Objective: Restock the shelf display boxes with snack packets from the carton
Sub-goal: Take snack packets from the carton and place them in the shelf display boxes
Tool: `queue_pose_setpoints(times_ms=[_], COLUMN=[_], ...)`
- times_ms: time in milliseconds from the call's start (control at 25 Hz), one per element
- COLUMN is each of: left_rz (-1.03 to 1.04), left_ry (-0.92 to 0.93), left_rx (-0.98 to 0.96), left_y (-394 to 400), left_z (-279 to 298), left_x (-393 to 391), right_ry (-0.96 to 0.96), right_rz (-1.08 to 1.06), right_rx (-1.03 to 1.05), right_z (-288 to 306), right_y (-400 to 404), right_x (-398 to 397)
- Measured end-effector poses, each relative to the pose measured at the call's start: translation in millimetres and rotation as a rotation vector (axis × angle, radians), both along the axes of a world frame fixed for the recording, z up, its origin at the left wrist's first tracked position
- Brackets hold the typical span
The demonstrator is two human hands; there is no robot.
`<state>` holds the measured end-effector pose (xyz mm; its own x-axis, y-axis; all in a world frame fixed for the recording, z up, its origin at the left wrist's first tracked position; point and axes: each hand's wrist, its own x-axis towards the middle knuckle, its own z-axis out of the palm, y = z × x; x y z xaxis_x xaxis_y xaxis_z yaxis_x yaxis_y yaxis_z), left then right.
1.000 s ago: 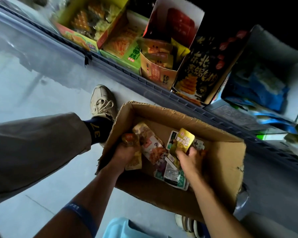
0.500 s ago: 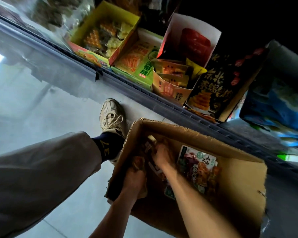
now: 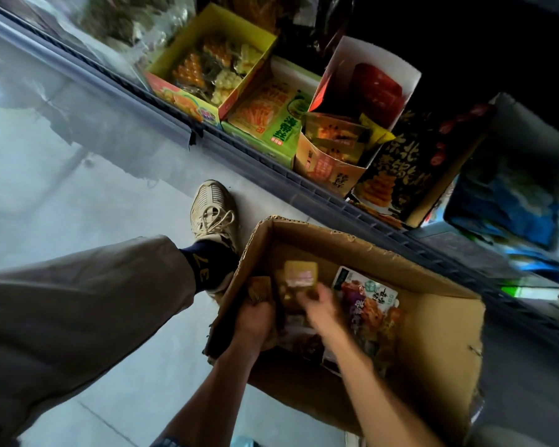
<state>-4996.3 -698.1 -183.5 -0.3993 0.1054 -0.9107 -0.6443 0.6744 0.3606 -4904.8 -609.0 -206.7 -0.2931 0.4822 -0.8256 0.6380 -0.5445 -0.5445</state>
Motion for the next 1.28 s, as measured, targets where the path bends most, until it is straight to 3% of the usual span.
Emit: queue_pose_setpoints(times_ms=[80, 160, 240, 440, 560, 760, 840, 1040, 1120, 1200, 1280], left_rz=[-0.003, 0.016, -0.022, -0.13, -0.308, -0.175, -0.206, -0.309, -0.249, -0.241, -0.288], left_ry=[-0.013, 0.005, -0.023, -0.119, 0.045, 0.201, 0.262, 0.347, 0.235, 0.157, 0.157], left_rx=[0.057, 0.21, 0.4, 0.848, 0.927, 1.051, 1.096, 1.182, 1.19, 1.2, 1.198], left_y=[7, 17, 35, 74, 83, 100, 105, 109, 112, 115, 119], left_z=[22, 46, 81, 194, 249, 316, 330, 351, 355, 358, 365], left_x=[4, 9, 14, 32, 42, 64, 77, 104, 102, 99, 99], right_ry=[0.097, 0.335, 0.46, 0.567, 0.531, 0.603, 0.58, 0.506, 0.566, 0.607, 0.542], right_rz=[-0.206, -0.357, -0.385, -0.493, -0.446, -0.778, -0.701, -0.251, -0.238, -0.383, -0.427], right_rx=[-0.013, -0.11, -0.119, 0.25, 0.473, 0.951, 1.053, 1.02, 0.986, 0.878, 0.801], right_z=[37, 76, 122, 219, 279, 359, 374, 380, 384, 384, 394], right_y=[28, 52, 61, 60, 61, 64, 60, 47, 51, 57, 67], right_x=[30, 58, 68, 85, 100, 133, 130, 119, 126, 135, 140])
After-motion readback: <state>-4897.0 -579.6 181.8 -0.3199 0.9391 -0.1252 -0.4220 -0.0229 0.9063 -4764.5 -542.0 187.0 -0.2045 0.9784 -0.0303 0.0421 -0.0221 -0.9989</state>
